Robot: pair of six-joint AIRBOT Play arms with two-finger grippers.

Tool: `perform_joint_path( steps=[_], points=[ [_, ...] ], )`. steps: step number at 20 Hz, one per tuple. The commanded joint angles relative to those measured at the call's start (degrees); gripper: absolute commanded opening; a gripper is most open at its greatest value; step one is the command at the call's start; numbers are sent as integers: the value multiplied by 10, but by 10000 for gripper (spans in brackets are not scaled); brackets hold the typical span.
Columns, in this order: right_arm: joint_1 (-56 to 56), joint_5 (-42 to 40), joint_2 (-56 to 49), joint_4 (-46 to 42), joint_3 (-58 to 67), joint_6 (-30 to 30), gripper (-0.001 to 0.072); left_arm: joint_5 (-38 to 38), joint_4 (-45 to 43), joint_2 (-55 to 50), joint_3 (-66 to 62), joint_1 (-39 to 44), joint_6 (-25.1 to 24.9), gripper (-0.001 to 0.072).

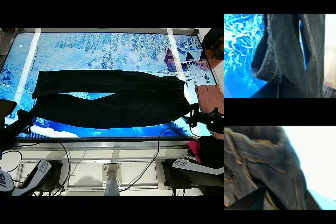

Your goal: Fold the clothes and pants, and hang the long-sleeved shirts on hangers.

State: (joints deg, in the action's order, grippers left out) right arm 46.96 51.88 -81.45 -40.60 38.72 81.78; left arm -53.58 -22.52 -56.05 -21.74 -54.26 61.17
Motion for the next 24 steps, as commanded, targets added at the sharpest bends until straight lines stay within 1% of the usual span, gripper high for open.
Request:
perform_joint_path(
  steps=[1,2,4,5,7,9,11,12,13,14,15,17,19,21,23,24],
  points=[
    [-29,-63,-25,13,2,-5,259,0,2,2,-1,0,-2,10],
    [-30,-55,-20,17,3,-4,27,2,9,2,-1,0,-3,9],
    [-24,-32,14,17,4,-29,19,-5,70,4,-4,0,-77,8],
    [-14,-10,48,16,4,-35,19,-19,95,12,-15,0,-87,7],
    [20,51,134,4,4,-39,19,-46,83,42,-52,0,-84,7],
    [64,119,231,-2,5,-39,19,-43,61,87,-87,3,-54,7],
    [96,182,325,-19,5,-34,20,-41,59,130,-115,3,-48,7],
    [95,179,366,-56,4,5,20,-41,56,150,-125,3,-35,7],
    [86,176,394,-87,4,49,21,-41,49,166,-133,3,-13,7],
    [80,184,417,-111,5,63,21,-41,50,178,-137,3,-7,7],
    [80,201,431,-119,5,64,21,-40,50,187,-139,3,-7,7],
    [80,227,445,-123,12,91,21,-28,50,200,-139,3,-7,7],
    [78,207,445,-110,24,122,21,-18,50,200,-139,4,-6,7],
    [55,185,435,-96,34,123,21,21,50,188,-139,20,-5,7],
    [23,158,411,-78,45,135,20,74,50,160,-147,63,-5,7],
    [4,125,391,-64,52,141,20,103,50,138,-156,94,-5,7]
  ],
)
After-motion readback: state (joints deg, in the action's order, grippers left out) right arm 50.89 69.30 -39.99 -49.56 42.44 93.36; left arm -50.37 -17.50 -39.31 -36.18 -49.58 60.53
